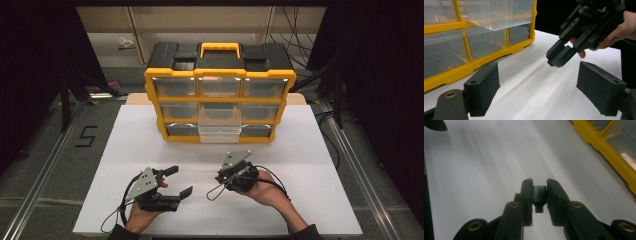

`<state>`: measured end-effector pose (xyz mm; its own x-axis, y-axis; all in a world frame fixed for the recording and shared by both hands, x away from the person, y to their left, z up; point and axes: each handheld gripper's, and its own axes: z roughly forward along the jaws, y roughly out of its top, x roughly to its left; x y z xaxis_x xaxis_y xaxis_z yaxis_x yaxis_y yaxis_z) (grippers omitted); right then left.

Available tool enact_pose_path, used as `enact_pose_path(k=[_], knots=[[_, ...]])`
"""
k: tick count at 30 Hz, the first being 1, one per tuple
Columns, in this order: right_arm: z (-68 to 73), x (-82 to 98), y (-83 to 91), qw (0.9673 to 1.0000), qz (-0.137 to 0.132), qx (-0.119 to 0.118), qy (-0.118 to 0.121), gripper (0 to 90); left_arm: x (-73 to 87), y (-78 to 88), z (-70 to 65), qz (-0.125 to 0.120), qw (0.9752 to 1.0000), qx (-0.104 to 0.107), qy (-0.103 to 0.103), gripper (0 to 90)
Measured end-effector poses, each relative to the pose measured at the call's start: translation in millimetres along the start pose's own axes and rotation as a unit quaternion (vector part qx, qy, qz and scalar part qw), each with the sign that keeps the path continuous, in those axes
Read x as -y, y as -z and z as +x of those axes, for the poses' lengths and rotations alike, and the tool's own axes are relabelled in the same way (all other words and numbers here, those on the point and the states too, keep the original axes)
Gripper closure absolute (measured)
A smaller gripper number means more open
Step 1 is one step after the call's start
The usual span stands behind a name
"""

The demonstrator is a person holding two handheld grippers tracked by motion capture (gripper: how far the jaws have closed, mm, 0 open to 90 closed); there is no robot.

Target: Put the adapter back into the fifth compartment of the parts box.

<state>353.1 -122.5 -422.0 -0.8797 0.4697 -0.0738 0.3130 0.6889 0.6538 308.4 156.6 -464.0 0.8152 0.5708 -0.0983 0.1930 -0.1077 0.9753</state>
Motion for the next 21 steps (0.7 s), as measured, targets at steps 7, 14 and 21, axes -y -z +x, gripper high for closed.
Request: enact_pose_path(k=[7,14,21], knots=[[0.5,-4.4,12.6,0.9997,-0.025,0.001,-0.002,76.0,-0.2,0.3,0.2,-0.001,1.0,0.0,0.0,17.6],[-1.4,-5.7,21.5,0.9993,-0.038,0.004,-0.001,76.0,-0.2,0.3,0.0,-0.001,1.0,-0.001,-0.001,17.7],[-1.5,-9.3,34.3,0.998,-0.062,0.009,0.0,76.1,-0.3,0.3,-0.1,-0.001,1.0,-0.001,0.0,17.8]])
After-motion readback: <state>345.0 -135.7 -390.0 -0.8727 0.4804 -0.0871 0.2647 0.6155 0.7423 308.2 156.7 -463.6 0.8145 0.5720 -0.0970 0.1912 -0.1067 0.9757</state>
